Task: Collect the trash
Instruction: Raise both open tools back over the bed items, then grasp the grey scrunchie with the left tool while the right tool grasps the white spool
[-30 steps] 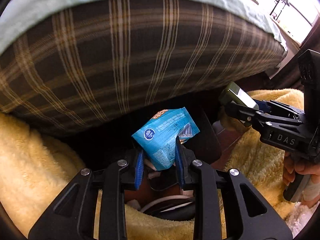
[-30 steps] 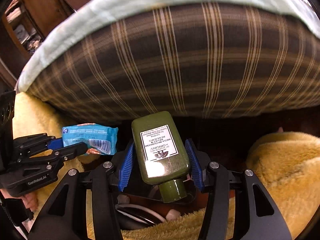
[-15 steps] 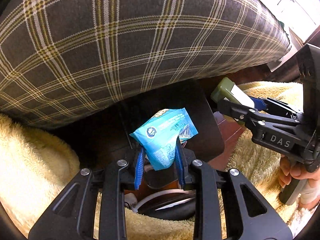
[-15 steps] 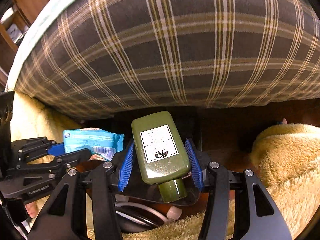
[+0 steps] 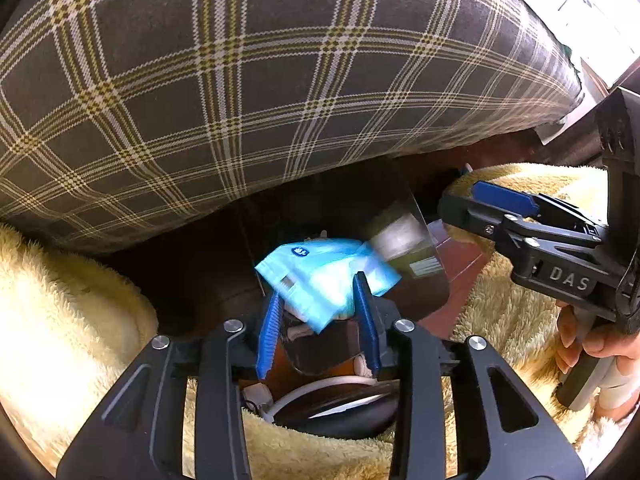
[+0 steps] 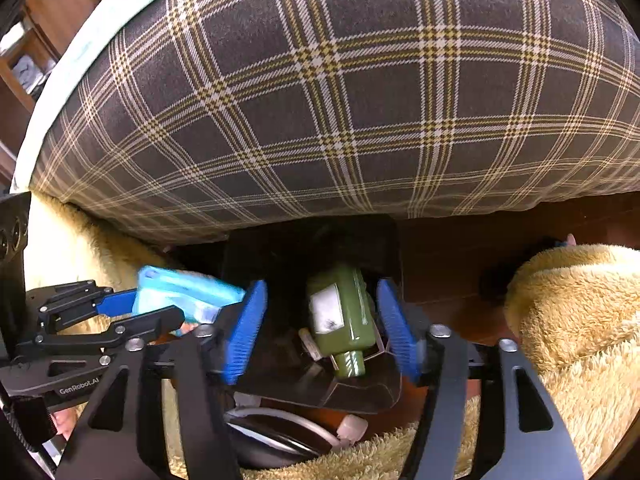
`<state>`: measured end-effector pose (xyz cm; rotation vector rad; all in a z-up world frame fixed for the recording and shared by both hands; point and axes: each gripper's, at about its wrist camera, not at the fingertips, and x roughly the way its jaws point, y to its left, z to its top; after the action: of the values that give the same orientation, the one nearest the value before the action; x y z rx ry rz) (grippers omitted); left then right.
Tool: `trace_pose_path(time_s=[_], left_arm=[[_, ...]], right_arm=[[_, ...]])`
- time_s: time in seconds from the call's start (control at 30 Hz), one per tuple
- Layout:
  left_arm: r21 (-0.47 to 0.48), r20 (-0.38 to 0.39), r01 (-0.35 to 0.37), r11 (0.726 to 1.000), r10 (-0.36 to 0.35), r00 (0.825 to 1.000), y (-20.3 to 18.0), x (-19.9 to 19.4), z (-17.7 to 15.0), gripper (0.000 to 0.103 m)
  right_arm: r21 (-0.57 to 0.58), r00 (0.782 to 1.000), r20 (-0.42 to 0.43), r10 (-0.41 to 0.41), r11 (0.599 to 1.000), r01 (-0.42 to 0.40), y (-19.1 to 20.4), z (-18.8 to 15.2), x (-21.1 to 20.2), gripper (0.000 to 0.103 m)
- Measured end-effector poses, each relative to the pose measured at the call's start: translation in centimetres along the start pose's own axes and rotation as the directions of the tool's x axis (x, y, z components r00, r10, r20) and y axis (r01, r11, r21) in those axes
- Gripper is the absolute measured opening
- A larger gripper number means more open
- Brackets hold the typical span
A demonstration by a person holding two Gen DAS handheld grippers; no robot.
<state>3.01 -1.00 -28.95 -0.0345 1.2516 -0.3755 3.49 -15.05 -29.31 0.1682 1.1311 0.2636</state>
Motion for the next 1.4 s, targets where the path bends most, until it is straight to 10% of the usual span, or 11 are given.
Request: trace_pose_path(time_s=[0.47,0.97,1.27,1.4], left_arm=[[0.026,0.119,-0.046,0.999,0.043,0.992,0.1,-4.8,0.4,0.093],[0.043,0.383,-0.119,0.992,0.093,0.919,-0.3,-15.1,6.6,0.095],[0.002,0.472,-0.164,0.987,0.143,0.87,1.6,-16.4,14.6,0.095],[-0.012,0.456,-0.138,0.99,0.128,0.881,2.6,-15.5,17.6,0.095]], right_arm=[[0.027,0.993,0.117,0.003,1.0,-0.006,-2.2,2.8,-5.9,0.081],[-0.103,0.876,0.473,-0.094,0.982,0.16,-0.2,12.2,-15.7,0.088],[-0.077,0.868,0.491,-0.08,0.988,0.135,0.1,19.7,-13.2,0.088],[-0.067,0.868,0.488,-0.086,0.989,0.135,0.1,22.8,-12.3,0.088]])
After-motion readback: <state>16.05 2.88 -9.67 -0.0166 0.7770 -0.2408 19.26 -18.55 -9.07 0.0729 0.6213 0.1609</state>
